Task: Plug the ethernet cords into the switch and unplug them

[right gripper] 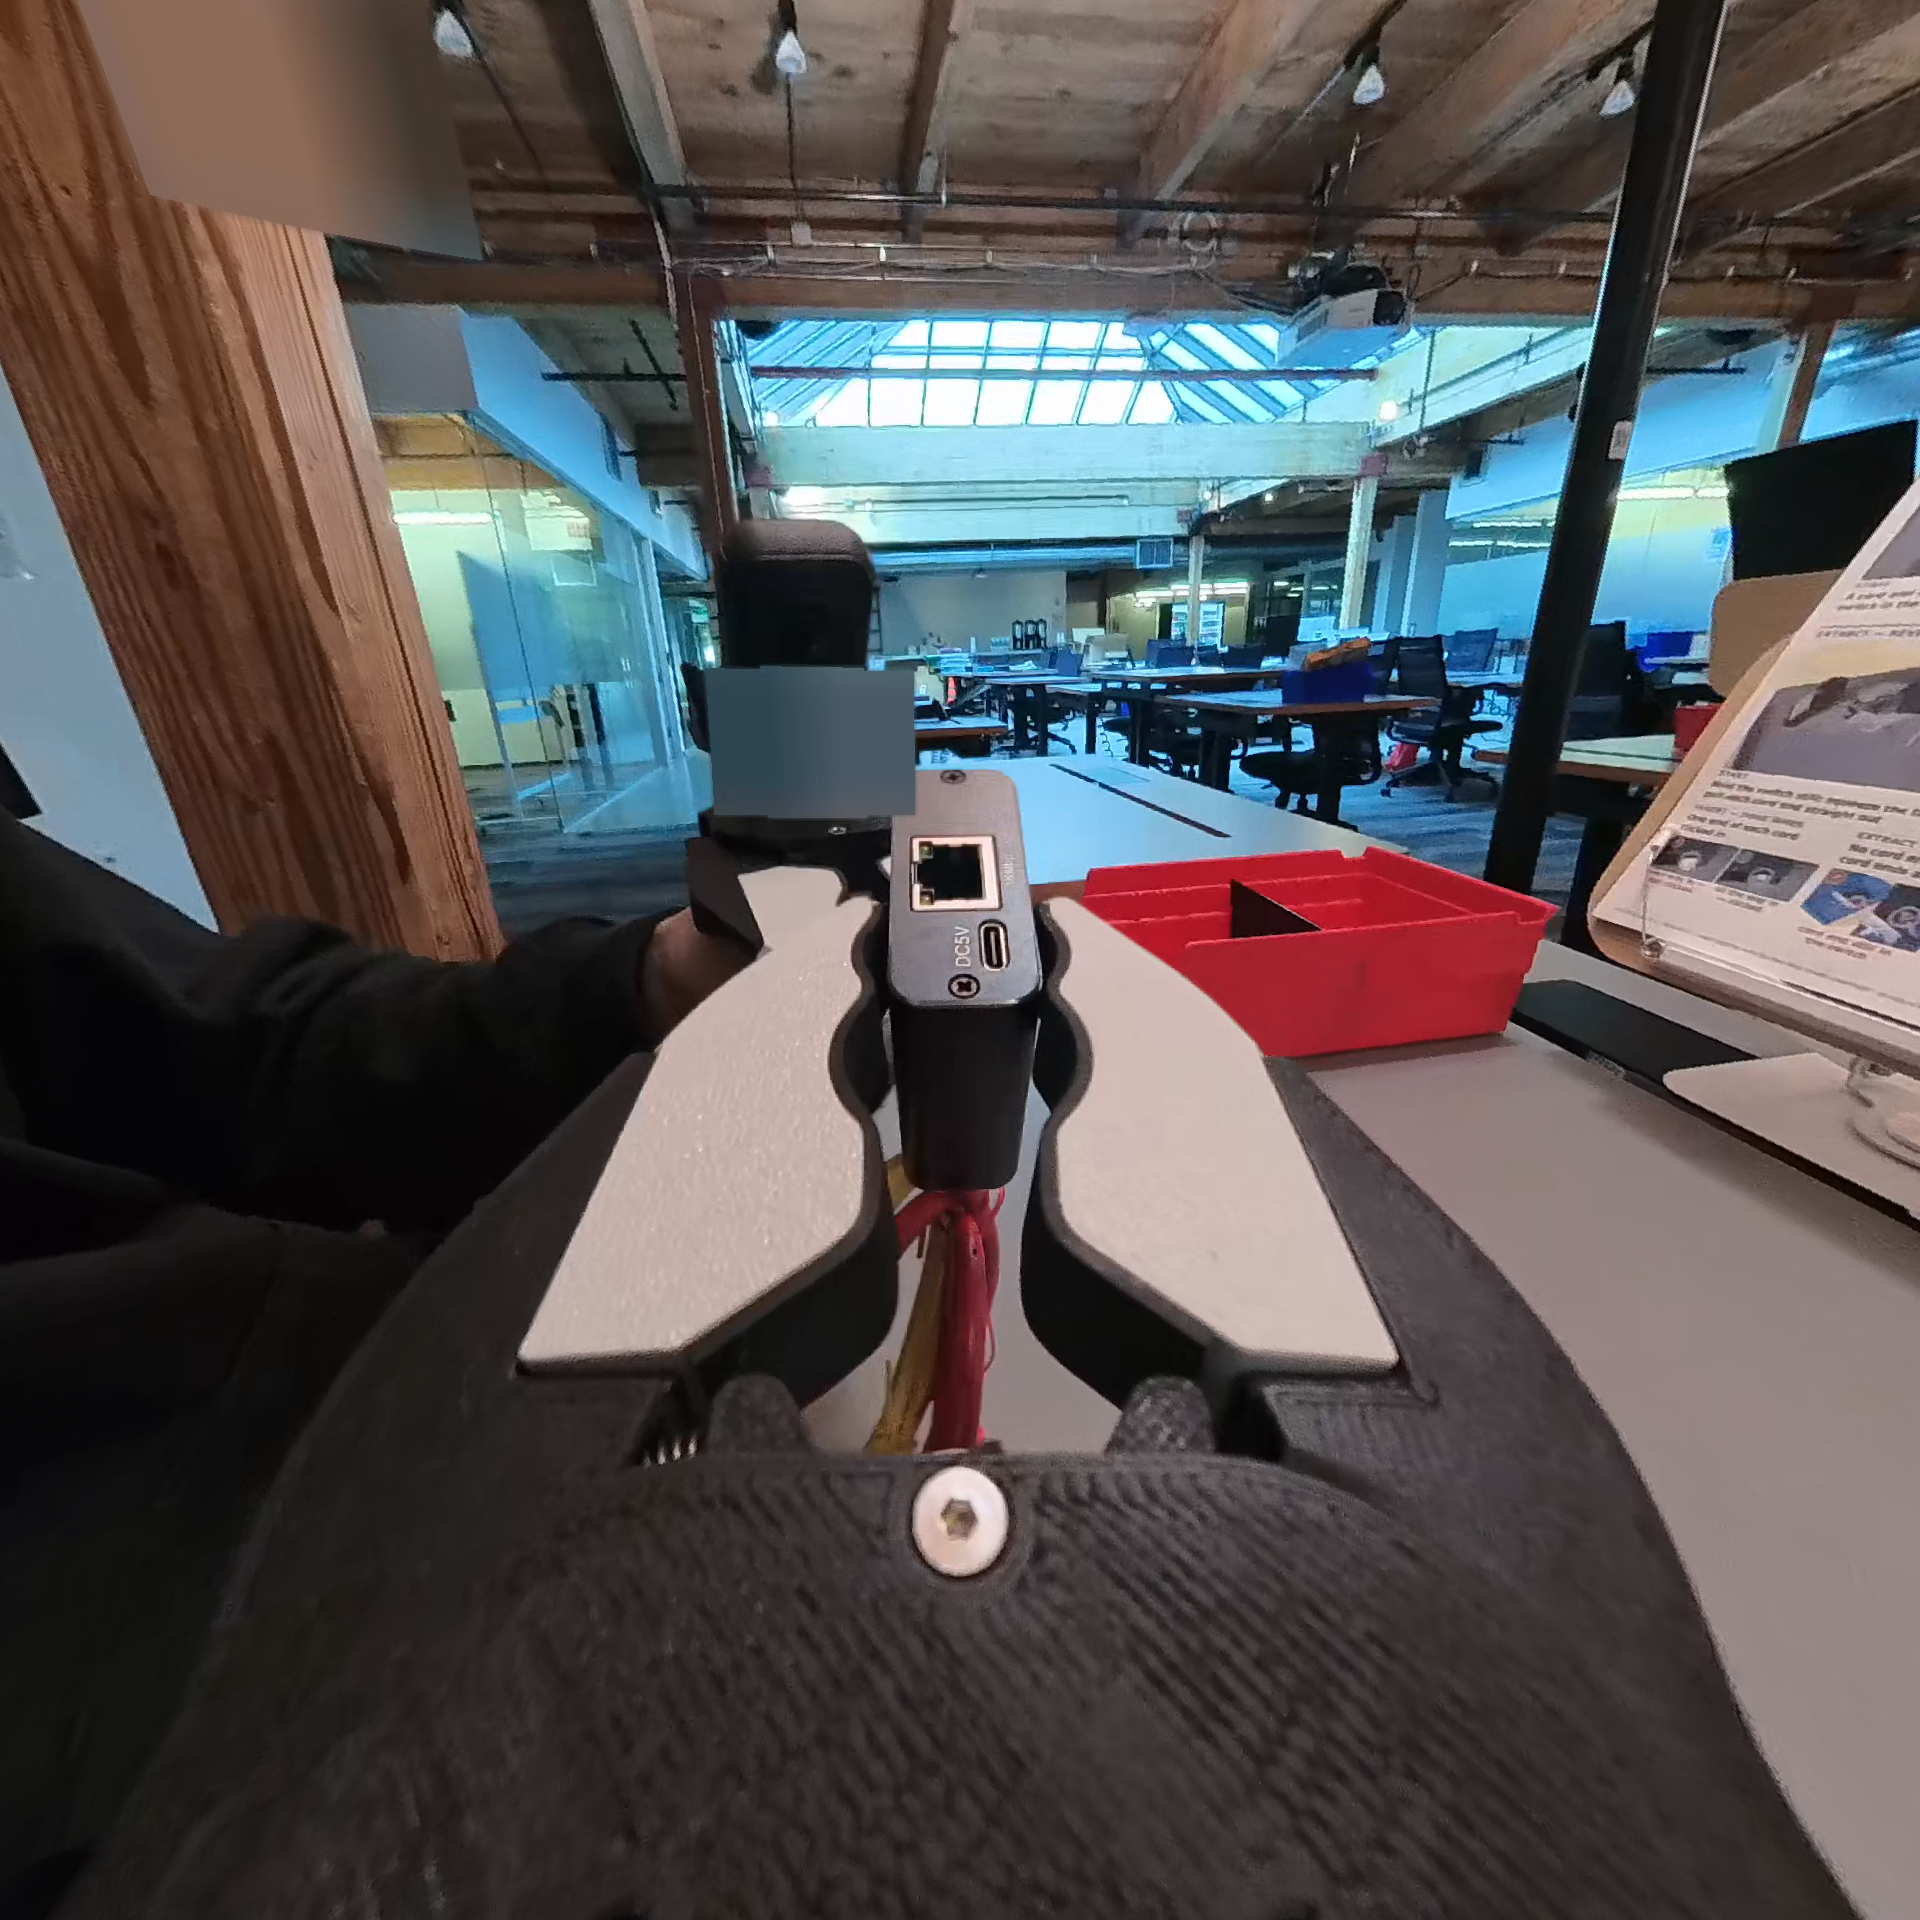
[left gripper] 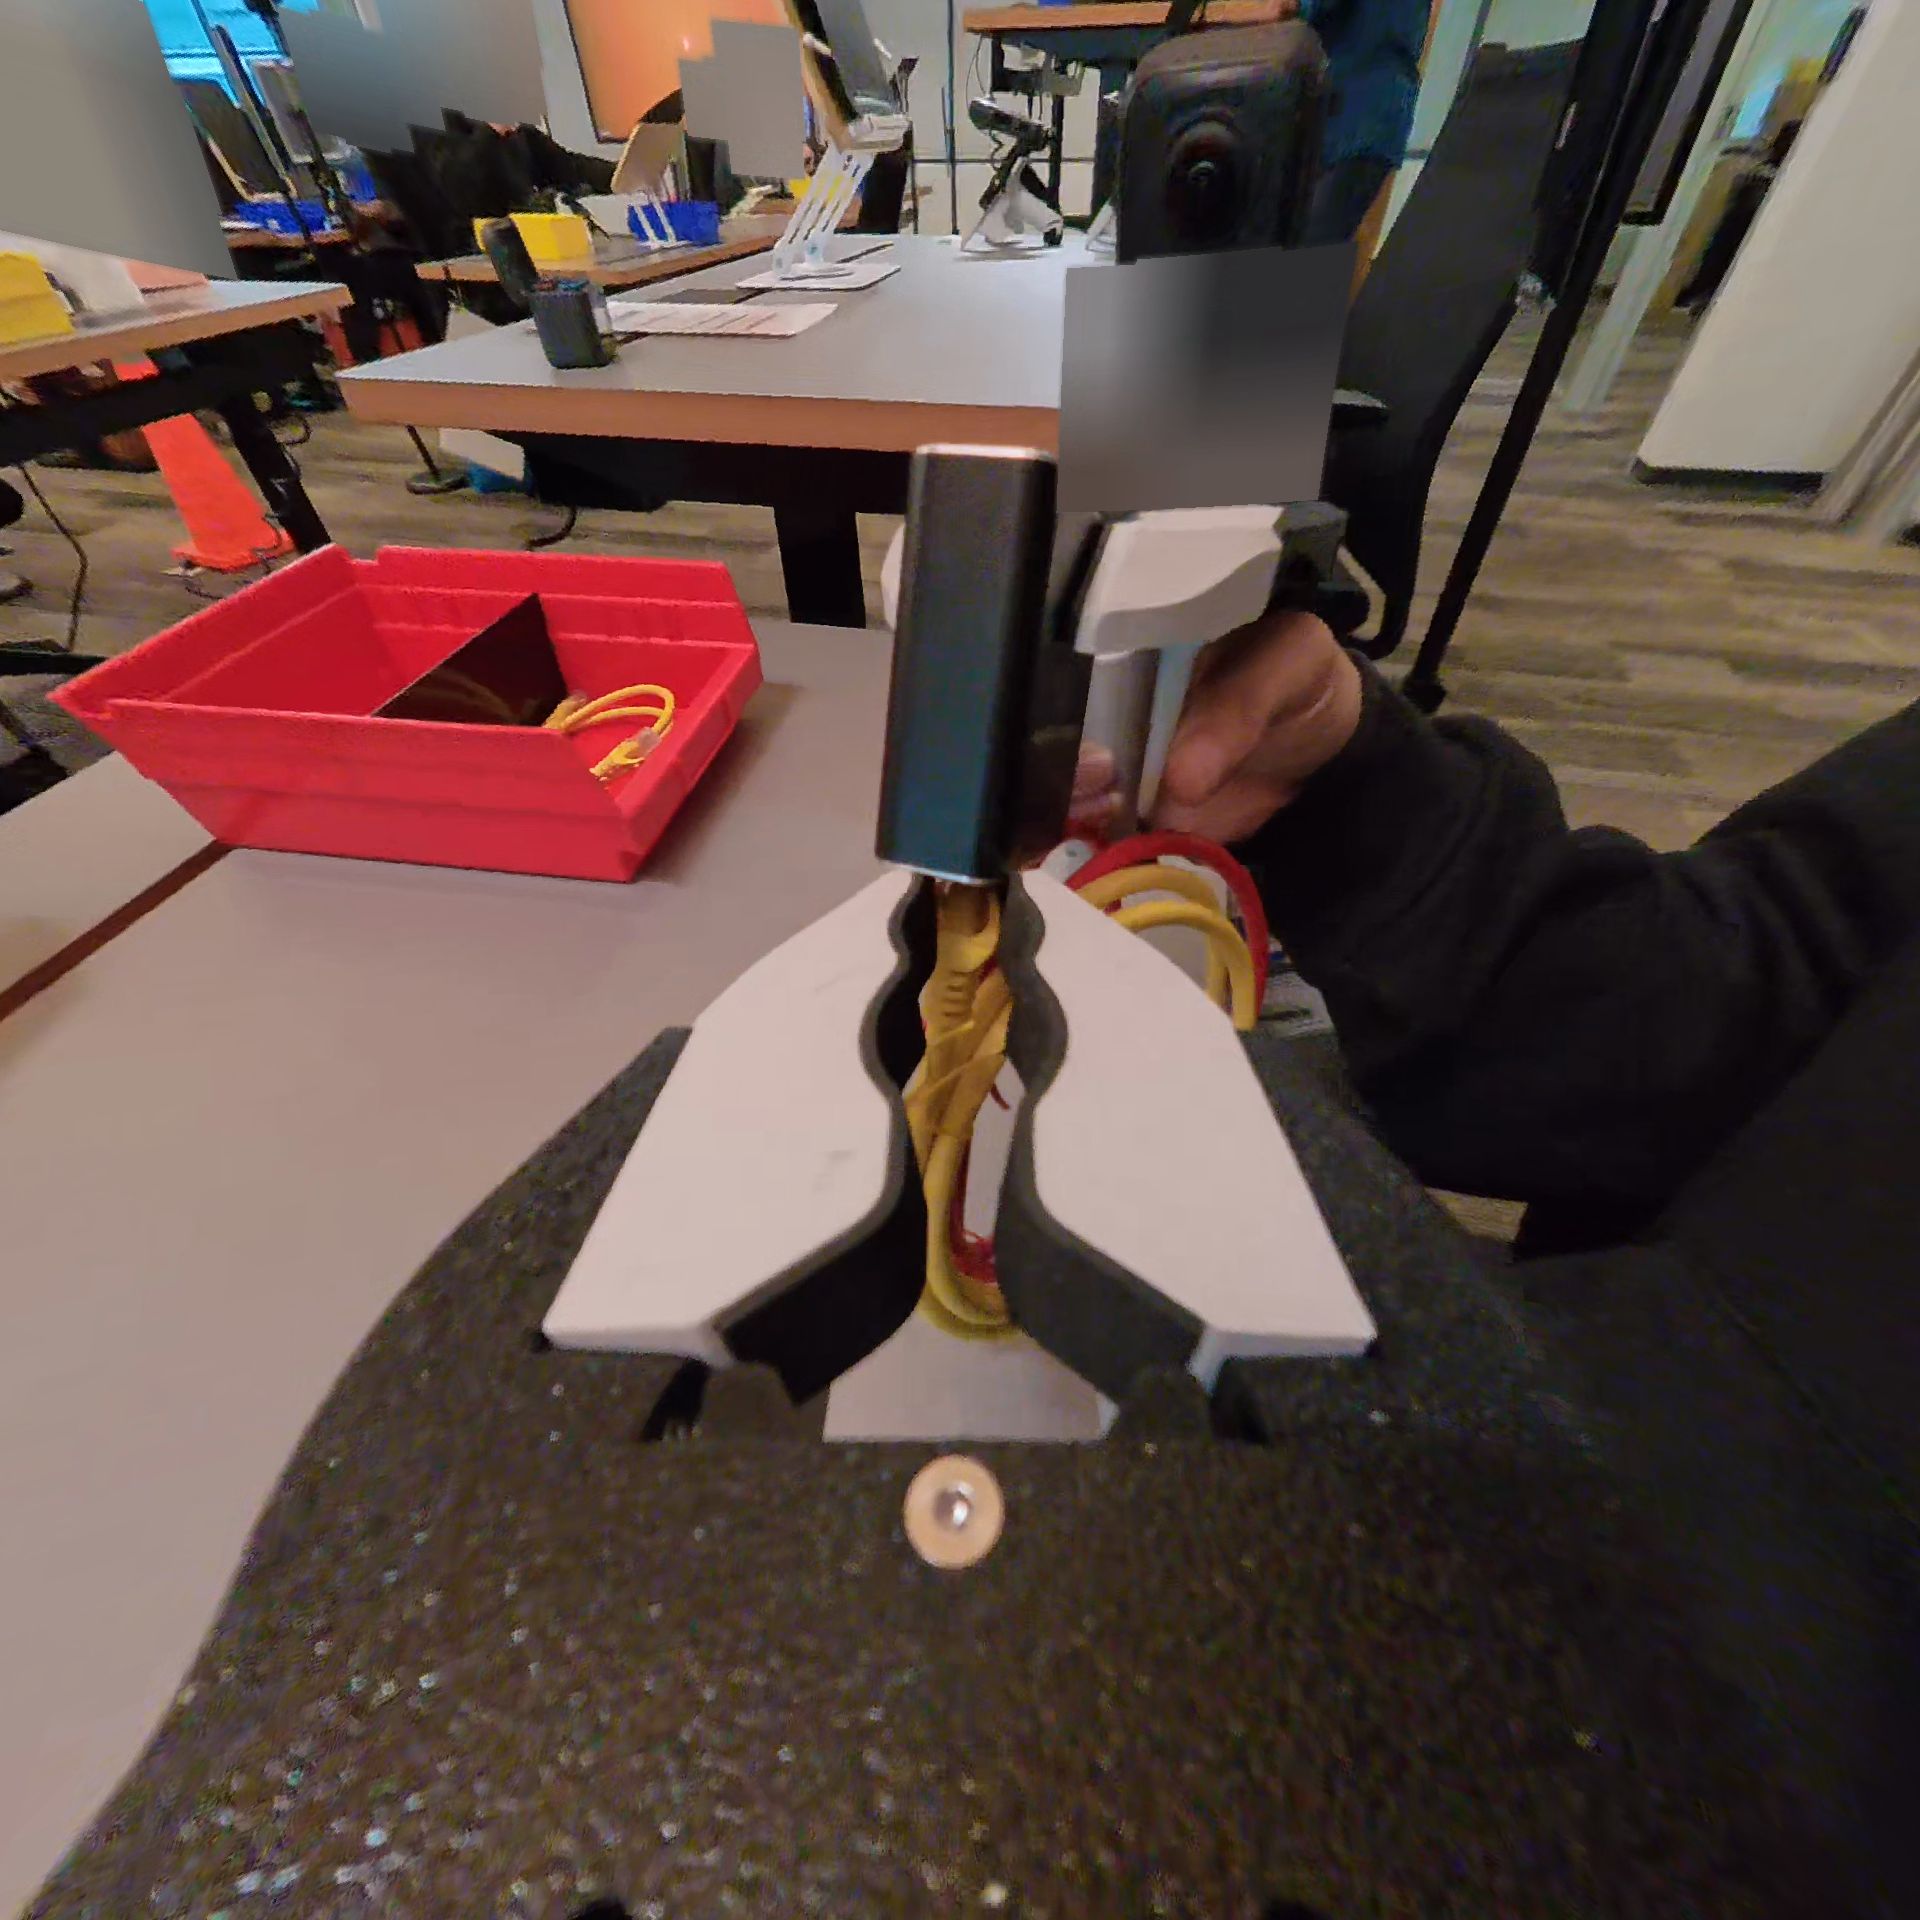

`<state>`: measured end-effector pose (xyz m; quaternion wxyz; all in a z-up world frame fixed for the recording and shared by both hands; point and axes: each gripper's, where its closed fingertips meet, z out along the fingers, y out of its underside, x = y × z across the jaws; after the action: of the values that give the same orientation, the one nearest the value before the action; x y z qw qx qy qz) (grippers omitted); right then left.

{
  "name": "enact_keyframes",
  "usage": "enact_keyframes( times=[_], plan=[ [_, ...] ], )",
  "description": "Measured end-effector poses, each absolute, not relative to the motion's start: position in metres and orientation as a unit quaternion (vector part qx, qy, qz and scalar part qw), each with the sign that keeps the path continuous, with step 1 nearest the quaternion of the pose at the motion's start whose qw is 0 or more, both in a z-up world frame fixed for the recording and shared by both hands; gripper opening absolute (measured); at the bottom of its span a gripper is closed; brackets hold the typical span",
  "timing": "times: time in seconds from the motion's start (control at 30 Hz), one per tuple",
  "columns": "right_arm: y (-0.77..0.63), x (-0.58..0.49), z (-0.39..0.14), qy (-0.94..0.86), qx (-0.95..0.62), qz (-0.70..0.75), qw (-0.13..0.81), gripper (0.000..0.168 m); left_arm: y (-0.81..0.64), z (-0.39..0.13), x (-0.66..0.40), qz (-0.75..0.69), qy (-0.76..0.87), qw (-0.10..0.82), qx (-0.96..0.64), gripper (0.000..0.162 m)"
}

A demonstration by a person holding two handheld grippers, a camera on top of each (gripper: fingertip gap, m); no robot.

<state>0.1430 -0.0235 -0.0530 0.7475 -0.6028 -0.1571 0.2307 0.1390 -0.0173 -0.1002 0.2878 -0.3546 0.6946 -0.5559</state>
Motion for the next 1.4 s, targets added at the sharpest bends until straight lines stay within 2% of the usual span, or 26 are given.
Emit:
enact_keyframes(
  times=[0.1,0.27,0.4,0.8,1.03,1.1,1.17,1.37,1.4],
  plan=[
    [-0.025,0.143,-0.050,-0.158,-0.593,0.239,0.753,0.026,-0.017,-0.096,0.138,-0.526,0.707,0.320,-0.349,0.013],
    [-0.026,0.145,-0.052,-0.158,-0.596,0.240,0.750,0.025,-0.019,-0.099,0.140,-0.539,0.700,0.304,-0.356,0.012],
    [-0.025,0.151,-0.057,-0.154,-0.602,0.236,0.747,0.026,-0.014,-0.100,0.146,-0.467,0.722,0.368,-0.355,0.013],
    [-0.021,0.152,-0.055,-0.135,-0.588,0.262,0.753,0.025,-0.019,-0.099,0.145,-0.584,0.654,0.312,-0.364,0.015],
    [-0.018,0.154,-0.062,-0.125,-0.607,0.241,0.747,0.026,-0.026,-0.106,0.141,-0.601,0.660,0.284,-0.349,0.043],
    [-0.018,0.154,-0.063,-0.120,-0.613,0.236,0.744,0.026,-0.029,-0.108,0.139,-0.597,0.669,0.283,-0.339,0.046],
    [-0.020,0.153,-0.062,-0.110,-0.610,0.241,0.747,0.026,-0.029,-0.106,0.138,-0.604,0.667,0.283,-0.332,0.042],
    [-0.024,0.140,-0.066,-0.109,-0.619,0.236,0.741,0.026,-0.025,-0.111,0.133,-0.615,0.662,0.278,-0.326,0.015],
    [-0.024,0.138,-0.067,-0.107,-0.622,0.234,0.740,0.026,-0.024,-0.112,0.132,-0.616,0.663,0.278,-0.322,0.015]
  ],
)
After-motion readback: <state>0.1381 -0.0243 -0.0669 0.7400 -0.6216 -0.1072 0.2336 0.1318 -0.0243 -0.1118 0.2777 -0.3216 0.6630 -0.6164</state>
